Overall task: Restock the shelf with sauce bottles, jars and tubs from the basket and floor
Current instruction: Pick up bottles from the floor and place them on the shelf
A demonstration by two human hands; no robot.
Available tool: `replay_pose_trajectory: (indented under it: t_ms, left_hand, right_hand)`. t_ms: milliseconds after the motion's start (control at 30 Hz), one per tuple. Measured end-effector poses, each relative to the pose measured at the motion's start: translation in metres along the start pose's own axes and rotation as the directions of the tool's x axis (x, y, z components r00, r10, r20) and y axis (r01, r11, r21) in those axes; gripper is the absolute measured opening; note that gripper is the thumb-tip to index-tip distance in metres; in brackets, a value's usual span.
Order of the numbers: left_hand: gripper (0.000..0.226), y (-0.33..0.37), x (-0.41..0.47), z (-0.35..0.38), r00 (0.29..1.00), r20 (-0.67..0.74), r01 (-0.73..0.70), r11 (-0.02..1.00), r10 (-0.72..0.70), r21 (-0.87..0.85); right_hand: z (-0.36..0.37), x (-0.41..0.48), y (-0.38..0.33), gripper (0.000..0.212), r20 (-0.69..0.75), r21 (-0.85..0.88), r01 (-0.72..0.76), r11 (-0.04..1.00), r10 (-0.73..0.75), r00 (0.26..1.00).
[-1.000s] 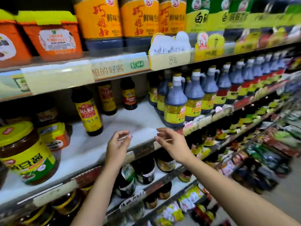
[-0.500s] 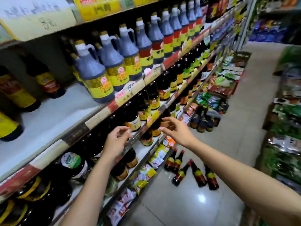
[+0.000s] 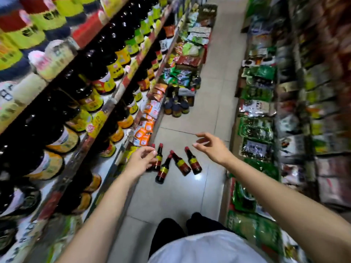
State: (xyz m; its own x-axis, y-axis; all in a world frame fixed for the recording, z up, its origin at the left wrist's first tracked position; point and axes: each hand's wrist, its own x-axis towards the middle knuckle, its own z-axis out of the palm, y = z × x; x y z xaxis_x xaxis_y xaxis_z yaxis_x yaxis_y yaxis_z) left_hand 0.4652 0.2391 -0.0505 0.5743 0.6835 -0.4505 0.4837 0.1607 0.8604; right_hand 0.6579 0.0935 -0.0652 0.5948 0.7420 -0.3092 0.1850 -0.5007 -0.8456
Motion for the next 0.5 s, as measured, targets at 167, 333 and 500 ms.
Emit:
replay_pose_trajectory:
  t_ms: [167,333,500]
  left_hand:
    - [0.013,-0.008,0.037,0.029,0.992,0.081,0.099,0.995,-0.101,0.028]
    - [0.013,-0.017,0.084,0.038,0.976,0.121,0.18,0.983,-0.182,0.031]
    - [0.02,-0.03,0.147,0.041,0.961,0.067,0.267,0.964,-0.267,0.017]
  right_hand:
    - [-0.019,0.011,0.039,0.042,0.015,0.023,-0.145,0.989,0.144,0.989]
    - [-0.021,0.038,0.066,0.04,0.016,0.114,-0.334,0.936,0.334,0.942]
    - [-0.015,0.074,0.087,0.041,0.006,0.194,-0.489,0.851,0.497,0.868]
